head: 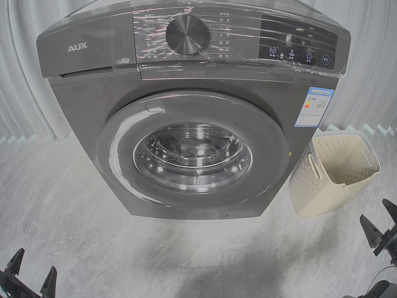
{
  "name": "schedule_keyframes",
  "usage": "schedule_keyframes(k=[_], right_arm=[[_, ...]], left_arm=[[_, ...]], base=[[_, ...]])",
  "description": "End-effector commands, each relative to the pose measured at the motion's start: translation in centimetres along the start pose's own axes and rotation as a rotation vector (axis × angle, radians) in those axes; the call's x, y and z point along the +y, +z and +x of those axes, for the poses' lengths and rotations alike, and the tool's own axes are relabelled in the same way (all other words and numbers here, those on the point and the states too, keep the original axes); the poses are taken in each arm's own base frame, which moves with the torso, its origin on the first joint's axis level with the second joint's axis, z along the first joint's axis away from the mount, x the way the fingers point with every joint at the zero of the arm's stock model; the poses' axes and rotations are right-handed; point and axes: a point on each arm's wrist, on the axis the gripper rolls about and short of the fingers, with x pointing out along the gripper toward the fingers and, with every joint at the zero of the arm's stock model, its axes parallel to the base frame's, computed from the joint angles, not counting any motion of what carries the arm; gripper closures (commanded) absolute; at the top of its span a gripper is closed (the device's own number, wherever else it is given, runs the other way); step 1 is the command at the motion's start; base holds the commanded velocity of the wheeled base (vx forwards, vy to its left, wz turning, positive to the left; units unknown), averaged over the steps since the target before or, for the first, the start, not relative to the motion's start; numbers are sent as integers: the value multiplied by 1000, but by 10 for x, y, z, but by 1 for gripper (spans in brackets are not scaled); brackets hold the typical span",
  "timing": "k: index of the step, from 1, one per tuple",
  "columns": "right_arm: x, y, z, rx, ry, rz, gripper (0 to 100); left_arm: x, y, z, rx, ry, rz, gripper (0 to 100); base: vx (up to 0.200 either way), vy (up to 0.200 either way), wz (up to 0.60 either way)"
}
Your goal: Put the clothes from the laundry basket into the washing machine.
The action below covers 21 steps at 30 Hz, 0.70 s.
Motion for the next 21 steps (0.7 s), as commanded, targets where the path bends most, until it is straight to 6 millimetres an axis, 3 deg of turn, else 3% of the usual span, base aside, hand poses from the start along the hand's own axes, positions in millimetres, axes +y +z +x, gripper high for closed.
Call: schedule_keyframes(k=[1, 4, 10, 21], right_arm=[[1, -43, -61, -84, -120, -19, 0], [5, -58, -70, -60, -172, -30, 0], [2, -58, -70, -84, -252, 47, 0], [5, -62, -69, -35, -117, -21, 0]], left_arm=[[0, -4, 0, 0, 0, -3, 0], [0, -4, 0, -2, 2, -11, 0], [0, -4, 0, 1, 3, -16, 0], [0, -4, 0, -2, 2, -11, 0]], base=[[0, 0, 0], [0, 0, 0], [0, 0, 0], [0, 0, 0]])
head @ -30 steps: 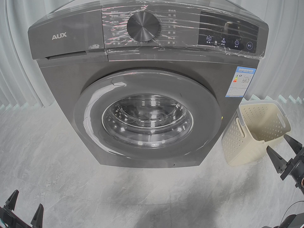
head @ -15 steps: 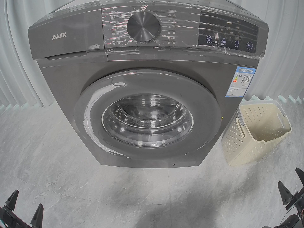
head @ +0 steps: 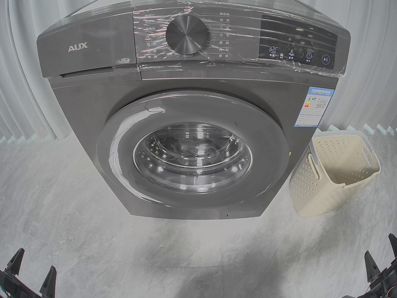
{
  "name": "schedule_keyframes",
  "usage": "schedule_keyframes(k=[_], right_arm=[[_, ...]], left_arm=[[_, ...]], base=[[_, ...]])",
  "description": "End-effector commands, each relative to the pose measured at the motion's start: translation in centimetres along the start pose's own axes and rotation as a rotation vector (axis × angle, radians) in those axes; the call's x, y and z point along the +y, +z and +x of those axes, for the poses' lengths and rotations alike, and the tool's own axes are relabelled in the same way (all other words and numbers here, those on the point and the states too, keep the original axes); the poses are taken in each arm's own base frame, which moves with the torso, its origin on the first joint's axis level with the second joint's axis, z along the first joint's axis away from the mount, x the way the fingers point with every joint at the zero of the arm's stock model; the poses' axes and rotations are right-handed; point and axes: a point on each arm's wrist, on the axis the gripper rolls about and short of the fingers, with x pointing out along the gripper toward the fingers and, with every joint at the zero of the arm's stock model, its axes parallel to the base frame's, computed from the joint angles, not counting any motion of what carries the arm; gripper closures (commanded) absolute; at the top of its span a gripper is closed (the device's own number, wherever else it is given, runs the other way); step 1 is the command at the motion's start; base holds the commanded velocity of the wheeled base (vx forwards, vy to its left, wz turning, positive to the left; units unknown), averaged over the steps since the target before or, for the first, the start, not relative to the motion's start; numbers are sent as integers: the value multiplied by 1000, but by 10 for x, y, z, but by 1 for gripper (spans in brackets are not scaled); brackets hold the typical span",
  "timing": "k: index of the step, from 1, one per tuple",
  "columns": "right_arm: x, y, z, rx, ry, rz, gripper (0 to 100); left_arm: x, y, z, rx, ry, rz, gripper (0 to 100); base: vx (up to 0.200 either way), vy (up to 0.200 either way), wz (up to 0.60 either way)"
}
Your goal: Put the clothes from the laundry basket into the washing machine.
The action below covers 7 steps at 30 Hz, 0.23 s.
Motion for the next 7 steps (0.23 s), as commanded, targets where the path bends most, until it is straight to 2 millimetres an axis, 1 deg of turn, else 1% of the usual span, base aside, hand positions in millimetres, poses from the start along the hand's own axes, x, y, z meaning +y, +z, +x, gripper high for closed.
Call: schedule_keyframes(k=[1, 7], right_arm=[[0, -6, -1, -15, 4, 10, 0], [0, -6, -1, -13, 2, 23, 0]], left_arm=[[0, -4, 0, 0, -1, -4, 0], [0, -4, 0, 0, -1, 2, 0]], base=[[0, 0, 0], [0, 0, 0]])
